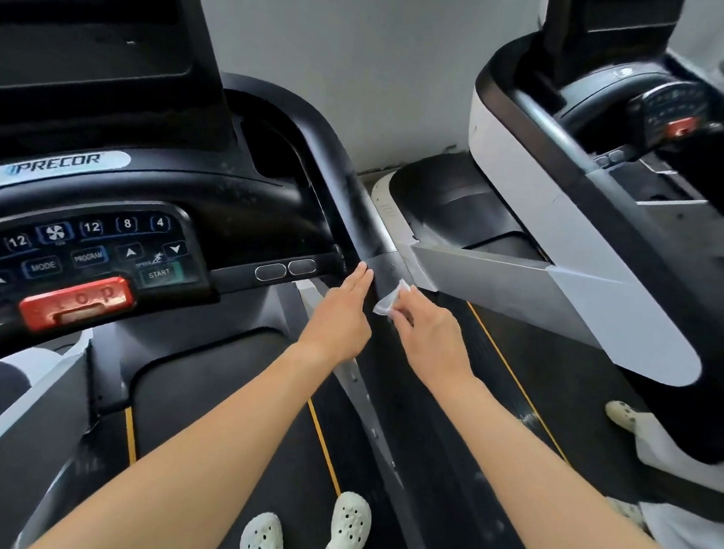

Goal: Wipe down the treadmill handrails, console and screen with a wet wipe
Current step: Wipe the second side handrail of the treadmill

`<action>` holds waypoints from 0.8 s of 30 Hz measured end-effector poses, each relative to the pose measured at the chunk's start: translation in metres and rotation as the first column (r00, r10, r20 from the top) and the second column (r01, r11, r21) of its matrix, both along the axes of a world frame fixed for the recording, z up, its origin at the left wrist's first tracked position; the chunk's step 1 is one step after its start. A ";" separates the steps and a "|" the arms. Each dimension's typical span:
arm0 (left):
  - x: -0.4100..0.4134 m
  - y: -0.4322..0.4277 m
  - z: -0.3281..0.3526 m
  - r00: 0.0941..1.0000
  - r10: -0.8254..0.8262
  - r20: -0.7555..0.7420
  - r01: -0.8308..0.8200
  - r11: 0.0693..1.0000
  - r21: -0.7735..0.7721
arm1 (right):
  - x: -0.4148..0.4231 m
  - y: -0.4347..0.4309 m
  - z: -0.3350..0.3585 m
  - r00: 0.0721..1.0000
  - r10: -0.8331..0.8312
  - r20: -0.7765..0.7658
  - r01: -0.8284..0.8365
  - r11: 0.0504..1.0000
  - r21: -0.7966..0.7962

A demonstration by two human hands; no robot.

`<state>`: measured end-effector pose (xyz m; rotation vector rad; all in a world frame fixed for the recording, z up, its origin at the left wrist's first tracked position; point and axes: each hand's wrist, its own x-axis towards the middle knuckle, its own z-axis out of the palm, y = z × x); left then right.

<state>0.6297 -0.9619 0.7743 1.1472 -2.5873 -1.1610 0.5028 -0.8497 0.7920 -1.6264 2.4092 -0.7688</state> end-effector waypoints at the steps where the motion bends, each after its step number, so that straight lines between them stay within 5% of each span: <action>1: 0.000 0.000 0.000 1.000 -0.002 0.000 0.002 1.000 0.002 | 0.000 -0.010 0.001 0.999 -0.043 -0.005 0.043 0.999 -0.006; 5: 0.000 -0.003 0.004 1.000 -0.011 0.022 0.011 1.000 0.025 | 0.006 -0.042 -0.001 0.990 -0.142 0.021 0.142 0.990 0.005; 15: 0.001 -0.010 -0.002 0.998 -0.061 0.025 0.061 0.998 0.005 | 0.011 0.019 -0.015 0.978 0.131 -0.159 -0.132 0.991 0.008; 20: 0.001 -0.009 -0.003 0.999 -0.049 0.015 0.049 0.999 0.008 | 0.012 -0.027 0.001 0.994 -0.088 -0.069 0.082 0.994 -0.078; 24: 0.004 -0.016 -0.005 0.998 -0.062 -0.009 0.062 0.998 -0.001 | 0.025 -0.022 -0.007 0.994 -0.046 -0.097 0.038 0.996 -0.084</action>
